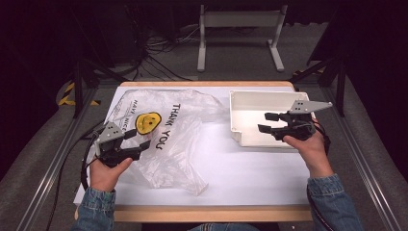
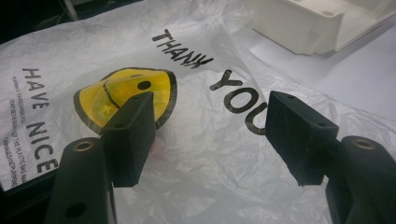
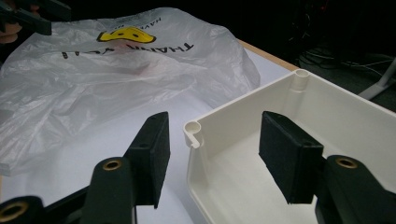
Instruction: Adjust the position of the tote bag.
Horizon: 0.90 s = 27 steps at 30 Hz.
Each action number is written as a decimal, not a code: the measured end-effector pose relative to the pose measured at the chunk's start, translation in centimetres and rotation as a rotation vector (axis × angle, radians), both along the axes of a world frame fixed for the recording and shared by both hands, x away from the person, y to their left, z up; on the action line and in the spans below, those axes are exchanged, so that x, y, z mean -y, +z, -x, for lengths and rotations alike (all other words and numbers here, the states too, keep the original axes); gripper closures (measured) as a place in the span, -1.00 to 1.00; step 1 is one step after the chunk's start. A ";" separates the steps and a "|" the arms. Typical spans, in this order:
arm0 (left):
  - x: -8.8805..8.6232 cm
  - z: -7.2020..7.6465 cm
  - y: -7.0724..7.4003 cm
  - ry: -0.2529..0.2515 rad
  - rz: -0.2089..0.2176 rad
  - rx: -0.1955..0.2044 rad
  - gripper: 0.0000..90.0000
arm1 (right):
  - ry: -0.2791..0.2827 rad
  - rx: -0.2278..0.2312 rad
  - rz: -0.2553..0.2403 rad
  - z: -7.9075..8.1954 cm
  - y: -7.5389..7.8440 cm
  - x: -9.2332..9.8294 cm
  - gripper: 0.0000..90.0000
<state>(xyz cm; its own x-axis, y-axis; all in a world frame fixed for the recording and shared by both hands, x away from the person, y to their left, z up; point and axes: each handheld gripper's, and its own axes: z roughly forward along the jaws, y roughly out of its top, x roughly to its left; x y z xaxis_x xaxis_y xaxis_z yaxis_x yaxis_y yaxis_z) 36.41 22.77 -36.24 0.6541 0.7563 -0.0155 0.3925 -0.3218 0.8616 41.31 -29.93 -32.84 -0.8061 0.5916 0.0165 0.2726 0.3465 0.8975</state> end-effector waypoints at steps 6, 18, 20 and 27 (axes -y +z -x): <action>0.4 0.2 0.4 -0.025 0.008 -0.012 -0.26 | 0.000 0.001 -0.011 0.0 0.2 0.0 -0.05; 2.5 1.1 1.6 -0.101 -0.012 -0.008 -0.37 | 0.005 -0.009 -0.009 -0.1 0.0 -0.3 -0.08; 3.0 1.3 1.8 -0.127 -0.022 -0.008 -0.38 | 0.008 -0.010 -0.012 -0.1 0.0 -0.4 -0.10; 4.9 2.1 2.3 -0.217 -0.060 0.005 -0.39 | 0.012 -0.019 -0.013 -0.1 -0.2 -0.7 -0.12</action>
